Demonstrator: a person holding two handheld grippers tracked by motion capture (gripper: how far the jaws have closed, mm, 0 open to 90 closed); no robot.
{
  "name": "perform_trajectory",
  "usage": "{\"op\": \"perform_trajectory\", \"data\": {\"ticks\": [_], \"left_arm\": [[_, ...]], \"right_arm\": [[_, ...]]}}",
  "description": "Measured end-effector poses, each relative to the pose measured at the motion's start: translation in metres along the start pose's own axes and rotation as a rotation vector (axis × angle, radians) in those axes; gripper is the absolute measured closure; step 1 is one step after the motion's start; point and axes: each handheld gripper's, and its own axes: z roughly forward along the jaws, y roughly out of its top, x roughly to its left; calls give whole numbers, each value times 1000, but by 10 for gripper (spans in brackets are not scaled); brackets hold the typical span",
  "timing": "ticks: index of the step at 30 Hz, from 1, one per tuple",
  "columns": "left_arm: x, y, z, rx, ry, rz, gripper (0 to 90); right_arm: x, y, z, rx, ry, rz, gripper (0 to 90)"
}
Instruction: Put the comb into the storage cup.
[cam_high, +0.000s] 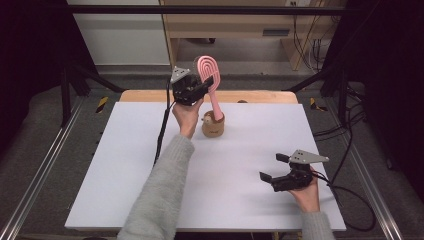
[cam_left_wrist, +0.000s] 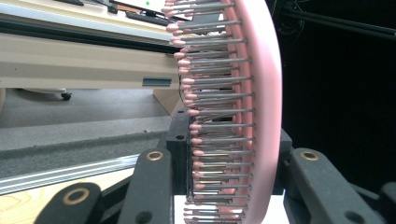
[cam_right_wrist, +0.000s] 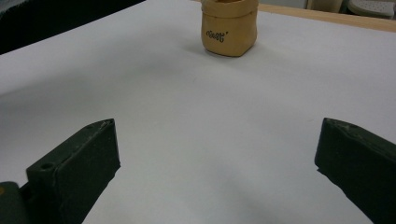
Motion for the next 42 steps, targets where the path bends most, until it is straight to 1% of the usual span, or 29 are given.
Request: {"op": "perform_trajectory", "data": {"ticks": [3, 8, 10, 13, 24, 30, 33, 39, 42], "left_arm": [[2, -1, 2, -1, 5, -6, 641], [4, -5, 6, 13, 19, 0, 641], [5, -6, 7, 10, 11, -4, 641], [5, -8, 9, 11, 16, 3, 641], [12, -17, 16, 20, 25, -28, 641], [14, -22, 17, 30, 35, -23, 641], [15, -24, 17, 31, 33, -33, 641], [17, -28, 17, 31, 33, -40, 641], [17, -30, 18, 40, 31, -41, 641]], "right_arm": [[0, 0, 0, 1, -1, 1, 1], [0, 0, 0, 1, 0, 1, 1], [0, 0, 0, 1, 0, 2, 1], [0, 0, 0, 0, 0, 1, 1], [0, 0, -1, 4, 0, 1, 2], [0, 0, -1, 2, 1, 1, 1], [0, 0, 0, 1, 3, 4, 1], [0, 0, 0, 1, 2, 4, 1], [0, 0, 0, 2, 4, 2, 1]]}}
